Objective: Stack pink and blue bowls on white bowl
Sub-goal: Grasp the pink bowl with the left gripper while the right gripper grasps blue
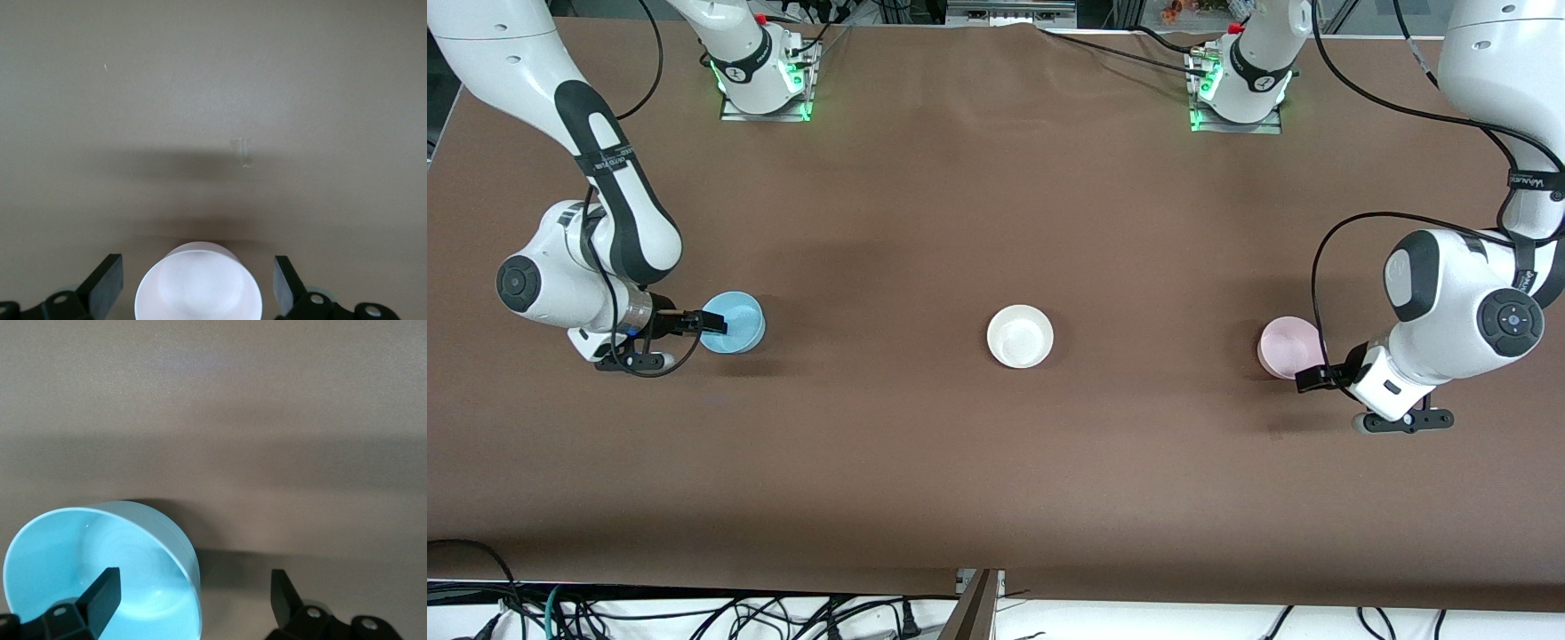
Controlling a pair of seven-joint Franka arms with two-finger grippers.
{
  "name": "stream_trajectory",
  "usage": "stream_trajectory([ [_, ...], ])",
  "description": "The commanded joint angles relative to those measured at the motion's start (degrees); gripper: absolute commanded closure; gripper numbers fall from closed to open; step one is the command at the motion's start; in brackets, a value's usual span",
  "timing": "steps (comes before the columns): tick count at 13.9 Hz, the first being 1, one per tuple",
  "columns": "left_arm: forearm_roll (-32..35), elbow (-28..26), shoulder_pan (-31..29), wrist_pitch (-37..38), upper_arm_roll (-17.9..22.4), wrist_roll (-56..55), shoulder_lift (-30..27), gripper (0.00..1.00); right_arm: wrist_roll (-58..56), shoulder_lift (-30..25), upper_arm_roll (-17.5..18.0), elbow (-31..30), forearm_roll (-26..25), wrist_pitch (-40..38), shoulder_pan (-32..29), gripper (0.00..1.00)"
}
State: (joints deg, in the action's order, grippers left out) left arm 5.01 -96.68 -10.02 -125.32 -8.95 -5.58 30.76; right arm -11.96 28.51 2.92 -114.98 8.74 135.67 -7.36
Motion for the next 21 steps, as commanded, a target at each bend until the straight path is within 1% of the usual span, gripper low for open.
stream_trajectory([
  [1, 5.5, -2.6, 0.3, -1.5, 0.6, -0.3, -0.6, 0.01, -1.7, -1.1, 0.4, -1.6, 1.5, 1.0, -0.5, 0.01],
  [4, 5.5, -6.5, 0.3, -5.6, 0.7, -0.2, -1.5, 0.01, -1.7, -1.0, 0.4, -1.6, 1.5, 0.9, -0.5, 0.01],
  [7, 5.6, -7.3, 0.2, -6.1, 1.2, 0.2, -1.9, 0.03, -2.1, -1.0, 0.4, -1.6, 1.5, 1.0, -0.5, 0.02],
  [8, 5.5, -7.7, 0.1, -6.1, 1.3, 1.3, -2.3, 0.03, -2.2, -1.0, 0.4, -1.6, 1.5, 1.0, -0.5, 0.10],
  [10, 5.3, -8.2, -0.3, -6.1, 2.1, 4.0, -2.5, 0.03, -2.1, -1.0, 0.4, -1.6, 1.5, 0.8, -0.5, 0.36],
  [11, 5.2, -8.3, -0.3, -6.1, 2.4, 4.5, -2.5, 0.03, -2.2, -0.9, 0.4, -1.6, 1.5, 0.8, -0.5, 0.47],
  [12, 5.2, -8.3, -0.3, -6.1, 2.5, 4.9, -2.6, 0.04, -2.2, -0.5, 0.4, -1.6, 1.5, 0.8, -0.5, 0.52],
  [13, 5.2, -8.7, -0.4, -6.1, 2.6, 4.9, -3.1, 0.04, -2.1, -0.4, 0.4, -1.5, 1.5, 0.8, -0.5, 0.54],
  [14, 5.2, -9.0, -0.3, -6.1, 2.9, 5.0, -3.4, 0.04, -2.2, -0.3, 0.4, -1.5, 1.5, 0.8, -0.5, 0.59],
  [15, 5.2, -9.0, -0.3, -6.1, 3.1, 5.1, -3.5, 0.04, -2.1, -0.2, 0.4, -1.5, 1.5, 0.8, -0.5, 0.61],
  [16, 5.2, -9.1, -0.3, -6.1, 3.3, 5.1, -3.5, 0.04, -2.1, -0.1, 0.4, -1.5, 1.5, 0.8, -0.5, 0.62],
  [17, 5.2, -9.5, -0.3, -6.1, 3.4, 5.2, -3.5, 0.04, -2.1, -0.1, 0.4, -1.5, 1.5, 0.8, -0.5, 0.66],
  [18, 5.1, -9.6, -0.4, -6.2, 3.5, 6.2, -3.5, 0.04, -2.1, -0.1, 0.4, -1.4, 1.5, 0.7, -0.5, 0.72],
  [19, 5.0, -9.6, -0.4, -6.2, 3.9, 7.1, -3.6, 0.04, -2.1, -0.1, 0.4, -1.3, 1.5, 0.6, -0.5, 0.83],
  [20, 4.6, -9.8, -0.5, -6.2, 4.2, 7.8, -3.6, 0.04, -2.1, -0.1, 0.4, -1.1, 1.5, 0.3, -0.5, 0.90],
  [21, 3.9, -10.1, -0.5, -6.8, 4.6, 8.5, -3.6, 0.04, -2.2, -0.2, 0.5, -1.0, 1.5, 0.2, -0.5, 1.00],
])
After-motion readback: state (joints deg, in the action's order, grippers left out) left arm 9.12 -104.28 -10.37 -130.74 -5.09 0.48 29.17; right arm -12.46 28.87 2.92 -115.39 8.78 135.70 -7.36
